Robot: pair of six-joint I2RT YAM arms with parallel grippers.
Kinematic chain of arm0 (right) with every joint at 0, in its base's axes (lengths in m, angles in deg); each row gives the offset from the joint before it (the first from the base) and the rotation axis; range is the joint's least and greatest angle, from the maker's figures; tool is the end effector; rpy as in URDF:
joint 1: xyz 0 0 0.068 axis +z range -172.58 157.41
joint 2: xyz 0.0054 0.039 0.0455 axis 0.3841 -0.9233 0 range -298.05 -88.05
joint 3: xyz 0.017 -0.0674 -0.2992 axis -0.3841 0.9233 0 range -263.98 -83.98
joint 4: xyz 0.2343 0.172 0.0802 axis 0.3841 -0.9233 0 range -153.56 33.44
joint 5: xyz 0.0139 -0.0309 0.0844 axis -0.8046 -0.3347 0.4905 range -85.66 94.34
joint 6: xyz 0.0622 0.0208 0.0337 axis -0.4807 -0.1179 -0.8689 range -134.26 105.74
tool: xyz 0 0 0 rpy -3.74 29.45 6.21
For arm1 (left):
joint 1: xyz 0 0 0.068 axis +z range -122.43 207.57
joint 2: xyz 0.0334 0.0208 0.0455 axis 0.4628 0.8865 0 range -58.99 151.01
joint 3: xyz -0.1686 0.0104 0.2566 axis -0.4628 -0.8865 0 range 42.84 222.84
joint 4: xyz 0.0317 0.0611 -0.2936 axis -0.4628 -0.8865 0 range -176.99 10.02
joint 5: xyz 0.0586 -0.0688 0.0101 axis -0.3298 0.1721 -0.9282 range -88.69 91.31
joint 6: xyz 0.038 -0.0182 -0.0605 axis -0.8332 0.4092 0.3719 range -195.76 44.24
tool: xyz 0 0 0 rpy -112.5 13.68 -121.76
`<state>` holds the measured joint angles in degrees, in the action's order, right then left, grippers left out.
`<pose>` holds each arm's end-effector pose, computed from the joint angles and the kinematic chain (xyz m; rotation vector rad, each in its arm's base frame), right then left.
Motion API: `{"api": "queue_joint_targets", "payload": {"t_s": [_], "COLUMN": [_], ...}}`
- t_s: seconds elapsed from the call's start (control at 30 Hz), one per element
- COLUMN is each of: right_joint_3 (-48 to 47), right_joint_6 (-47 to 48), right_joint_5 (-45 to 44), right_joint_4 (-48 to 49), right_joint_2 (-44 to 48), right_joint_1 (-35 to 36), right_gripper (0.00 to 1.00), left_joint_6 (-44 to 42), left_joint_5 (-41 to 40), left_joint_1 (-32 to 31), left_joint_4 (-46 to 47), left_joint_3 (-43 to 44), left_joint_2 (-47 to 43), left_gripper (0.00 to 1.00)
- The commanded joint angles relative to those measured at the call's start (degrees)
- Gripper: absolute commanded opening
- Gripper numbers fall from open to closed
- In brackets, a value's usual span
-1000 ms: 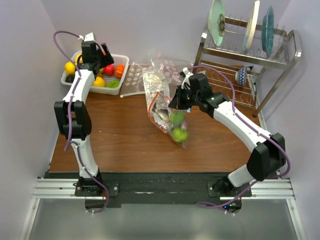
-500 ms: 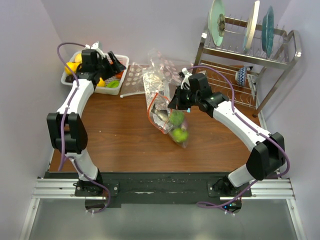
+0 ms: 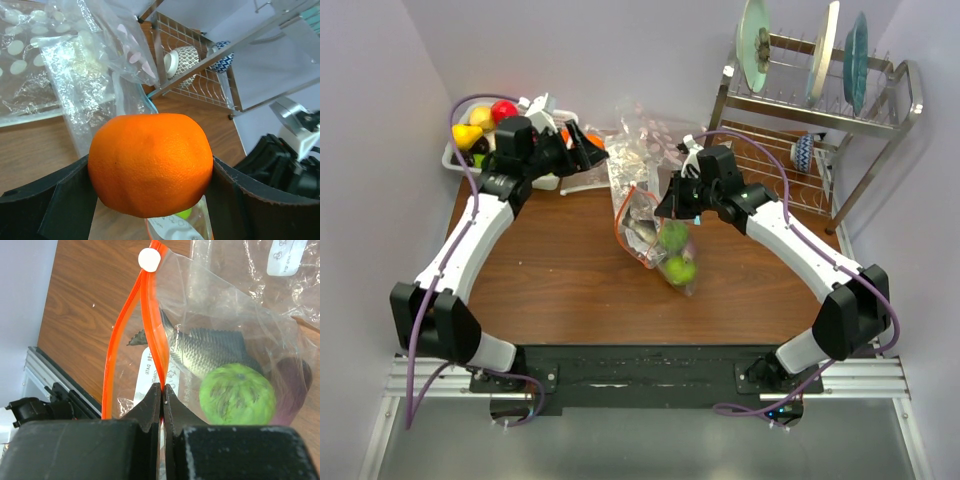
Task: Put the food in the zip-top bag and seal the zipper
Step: Place the fake fruit in the zipper food storage bag.
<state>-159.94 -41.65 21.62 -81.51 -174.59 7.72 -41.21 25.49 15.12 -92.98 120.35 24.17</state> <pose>0.3391 0.2196 0.3413 -0.2379 2.2919 0.8761 0.3848 -0.1107 0.4006 -0.0797 1.9807 -0.9460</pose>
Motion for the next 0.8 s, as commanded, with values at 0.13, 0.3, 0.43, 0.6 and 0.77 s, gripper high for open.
{"api": "queue_joint_targets", "payload": {"t_s": [0.13,0.3,0.43,0.6,0.77], "right_joint_3": [-3.8,-5.9,-7.2,-8.4,-8.9], "right_joint_6": [1.2,2.5,3.1,3.3,3.4], "right_joint_5": [-0.2,-1.4,-1.6,-2.5,-3.6], "right_joint_4": [-2.5,-4.9,-6.5,-7.2,-7.7], "right_joint_2": [2.6,2.3,2.1,2.2,2.3], "right_joint_1": [-0.2,-0.3,-0.2,-0.3,-0.3], "right_gripper": [0.00,0.00,0.00,0.00,0.00], "left_joint_6": [2.5,2.4,2.1,1.9,1.1], "left_joint_5": [3.7,3.0,1.1,0.0,-1.7], "left_joint_1": [-1.5,-5.7,-11.6,-15.9,-19.9], "left_joint_4": [-0.2,-0.8,-1.0,-1.3,-3.3], "left_joint_3": [-3.9,-5.6,-6.2,-6.9,-6.9], "left_joint_2": [-8.4,-10.0,-9.4,-6.9,-5.7], "left_gripper": [0.55,0.55,0.55,0.55,0.55]}}
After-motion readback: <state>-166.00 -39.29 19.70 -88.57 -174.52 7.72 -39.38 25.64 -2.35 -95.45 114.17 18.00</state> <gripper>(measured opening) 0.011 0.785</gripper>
